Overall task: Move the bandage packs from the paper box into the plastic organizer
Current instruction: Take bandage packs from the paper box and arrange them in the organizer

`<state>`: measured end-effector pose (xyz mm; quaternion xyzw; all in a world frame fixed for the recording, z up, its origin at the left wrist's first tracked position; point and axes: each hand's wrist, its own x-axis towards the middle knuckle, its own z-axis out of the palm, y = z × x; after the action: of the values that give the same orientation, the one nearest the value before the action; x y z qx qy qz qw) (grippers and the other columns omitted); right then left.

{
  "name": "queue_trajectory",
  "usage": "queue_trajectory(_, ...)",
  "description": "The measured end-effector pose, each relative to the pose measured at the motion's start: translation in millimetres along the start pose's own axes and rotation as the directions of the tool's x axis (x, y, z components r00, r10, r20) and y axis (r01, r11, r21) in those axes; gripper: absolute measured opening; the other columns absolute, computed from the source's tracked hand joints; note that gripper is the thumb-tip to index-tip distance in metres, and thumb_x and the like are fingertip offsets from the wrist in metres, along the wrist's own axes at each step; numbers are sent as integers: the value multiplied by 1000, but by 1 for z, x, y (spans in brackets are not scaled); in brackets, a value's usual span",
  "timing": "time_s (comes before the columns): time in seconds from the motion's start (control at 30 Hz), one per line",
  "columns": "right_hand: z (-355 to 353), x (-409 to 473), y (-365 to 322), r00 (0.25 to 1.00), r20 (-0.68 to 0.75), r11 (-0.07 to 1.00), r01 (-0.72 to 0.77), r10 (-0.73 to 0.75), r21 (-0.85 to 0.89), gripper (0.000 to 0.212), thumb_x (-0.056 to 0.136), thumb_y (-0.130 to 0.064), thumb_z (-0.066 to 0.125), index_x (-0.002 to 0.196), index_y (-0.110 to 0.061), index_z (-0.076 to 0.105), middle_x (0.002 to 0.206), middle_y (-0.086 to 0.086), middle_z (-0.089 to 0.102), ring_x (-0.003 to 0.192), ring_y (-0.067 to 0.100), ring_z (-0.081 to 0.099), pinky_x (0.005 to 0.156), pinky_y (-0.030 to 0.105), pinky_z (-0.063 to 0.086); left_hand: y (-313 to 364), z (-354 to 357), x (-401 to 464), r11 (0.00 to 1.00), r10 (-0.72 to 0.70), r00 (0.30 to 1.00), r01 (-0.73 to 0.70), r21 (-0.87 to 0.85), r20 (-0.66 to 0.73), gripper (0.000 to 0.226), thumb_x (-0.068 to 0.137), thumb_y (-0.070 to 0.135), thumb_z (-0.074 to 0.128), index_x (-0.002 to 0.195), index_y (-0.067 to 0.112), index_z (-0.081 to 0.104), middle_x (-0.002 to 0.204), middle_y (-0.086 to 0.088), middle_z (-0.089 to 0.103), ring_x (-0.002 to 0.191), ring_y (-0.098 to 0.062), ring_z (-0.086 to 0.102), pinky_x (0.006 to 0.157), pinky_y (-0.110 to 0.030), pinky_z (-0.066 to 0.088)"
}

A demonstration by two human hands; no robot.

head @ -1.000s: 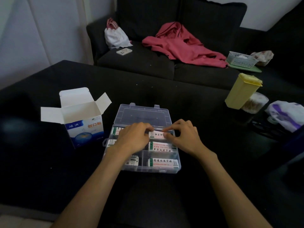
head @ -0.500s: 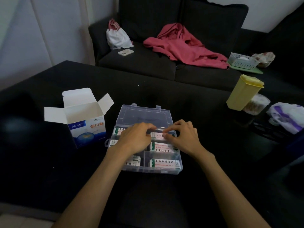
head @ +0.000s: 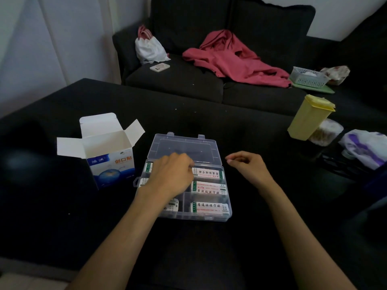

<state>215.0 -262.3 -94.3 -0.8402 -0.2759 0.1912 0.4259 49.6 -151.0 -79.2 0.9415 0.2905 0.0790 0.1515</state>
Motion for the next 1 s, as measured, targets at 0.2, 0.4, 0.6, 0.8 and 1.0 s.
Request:
queue_trajectory(0.2, 2, -4, 4, 967, 150, 974, -217, 205, 68, 20, 83, -17, 69, 101, -18, 61, 97, 1, 61, 85, 10, 58, 61, 21, 42, -2, 6, 2, 1000, 21, 998, -20, -12, 64, 28, 95, 14, 45, 110, 19, 68, 105, -1, 69, 88, -17, 63, 71, -27, 41)
queue_trajectory(0.4, 1, -7, -1, 973, 137, 979, -195, 185, 65, 22, 83, -18, 69, 103, -17, 61, 97, 1, 60, 84, 8, 56, 60, 20, 40, 0, 3, 0, 999, 21, 997, -18, -42, 76, 31, 96, 14, 44, 118, 23, 65, 111, 0, 69, 94, -16, 64, 81, -30, 47)
queue_trajectory(0.6, 8, -14, -32, 998, -62, 988, -17, 27, 155, 15, 86, -19, 65, 101, -20, 62, 100, -3, 60, 89, 5, 55, 63, 18, 39, -18, -30, -19, 965, -144, 946, 69, -253, -291, 27, 96, 27, 50, 121, 34, 58, 101, 8, 67, 87, -8, 63, 80, -28, 50)
queue_trajectory(0.8, 63, -34, -95, 894, -41, 894, 445, -447, -50, 17, 88, -22, 63, 103, -30, 59, 95, -15, 56, 88, 1, 55, 72, 16, 43, -86, -64, -62, 912, -410, 574, 248, -327, -709, 33, 90, 27, 58, 122, 24, 59, 122, -5, 61, 111, -26, 56, 86, -42, 46)
queue_trajectory(1.0, 137, -57, -117, 690, 191, 583, 703, -698, -407, 45, 88, -32, 64, 130, -35, 49, 120, -6, 40, 110, 7, 37, 86, 19, 36, -147, -53, -78, 587, -723, 671, 472, -658, -164, 51, 87, 42, 62, 130, 19, 50, 128, -4, 58, 110, -25, 59, 86, -40, 49)
